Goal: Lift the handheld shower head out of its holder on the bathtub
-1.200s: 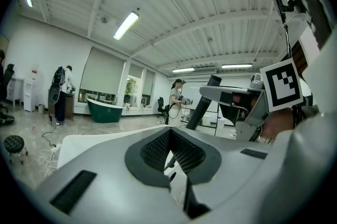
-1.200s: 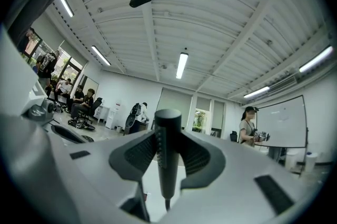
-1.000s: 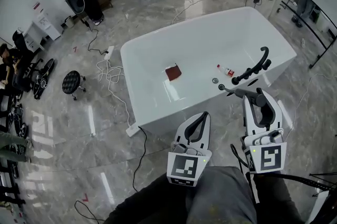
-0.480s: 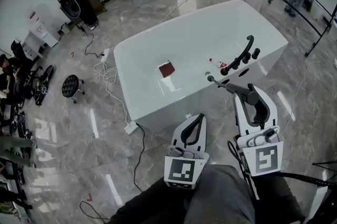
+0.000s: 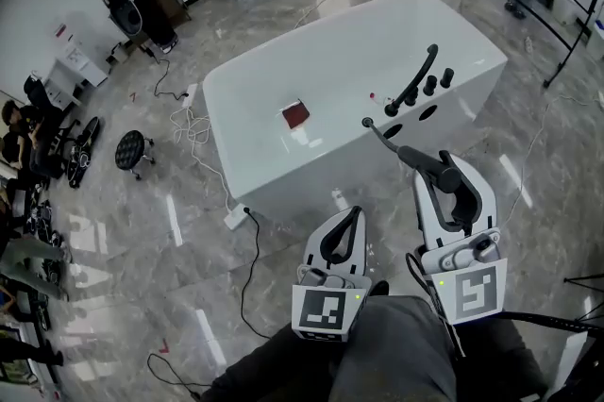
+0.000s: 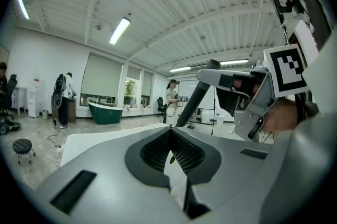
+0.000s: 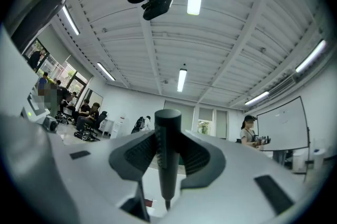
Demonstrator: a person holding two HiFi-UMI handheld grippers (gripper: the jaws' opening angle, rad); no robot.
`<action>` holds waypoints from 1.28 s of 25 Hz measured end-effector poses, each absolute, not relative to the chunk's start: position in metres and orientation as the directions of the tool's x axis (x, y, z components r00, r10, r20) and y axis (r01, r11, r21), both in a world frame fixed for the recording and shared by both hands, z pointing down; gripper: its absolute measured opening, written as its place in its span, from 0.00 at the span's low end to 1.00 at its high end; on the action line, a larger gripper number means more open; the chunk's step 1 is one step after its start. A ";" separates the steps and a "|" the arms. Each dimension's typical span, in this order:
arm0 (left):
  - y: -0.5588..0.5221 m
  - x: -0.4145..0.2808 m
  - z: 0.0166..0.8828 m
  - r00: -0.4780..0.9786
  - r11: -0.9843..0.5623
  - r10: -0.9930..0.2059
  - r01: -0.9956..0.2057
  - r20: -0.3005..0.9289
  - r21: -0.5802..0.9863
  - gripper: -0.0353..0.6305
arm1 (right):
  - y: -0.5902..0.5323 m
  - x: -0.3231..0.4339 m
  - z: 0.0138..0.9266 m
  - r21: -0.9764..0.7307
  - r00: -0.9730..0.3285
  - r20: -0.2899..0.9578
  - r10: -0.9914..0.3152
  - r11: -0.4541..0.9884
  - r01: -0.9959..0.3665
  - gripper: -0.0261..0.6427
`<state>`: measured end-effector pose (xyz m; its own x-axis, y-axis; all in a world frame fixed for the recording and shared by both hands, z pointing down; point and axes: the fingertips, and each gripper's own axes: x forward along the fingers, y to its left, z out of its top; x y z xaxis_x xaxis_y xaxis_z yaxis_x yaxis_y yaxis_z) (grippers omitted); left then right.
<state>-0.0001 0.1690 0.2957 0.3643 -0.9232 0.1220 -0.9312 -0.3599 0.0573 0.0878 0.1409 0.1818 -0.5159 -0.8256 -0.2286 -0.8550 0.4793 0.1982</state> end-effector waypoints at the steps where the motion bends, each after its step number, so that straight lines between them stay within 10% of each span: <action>1: 0.175 0.001 0.297 0.363 -0.358 -0.923 -0.932 0.126 0.060 0.06 | 0.146 0.089 0.181 0.196 -0.517 -0.228 -0.825 0.481 -0.855 0.25; 32: 0.131 -0.018 0.289 0.487 -0.482 -0.869 -0.873 0.085 0.073 0.06 | 0.121 0.058 0.189 0.207 -0.450 -0.205 -0.869 0.411 -0.888 0.25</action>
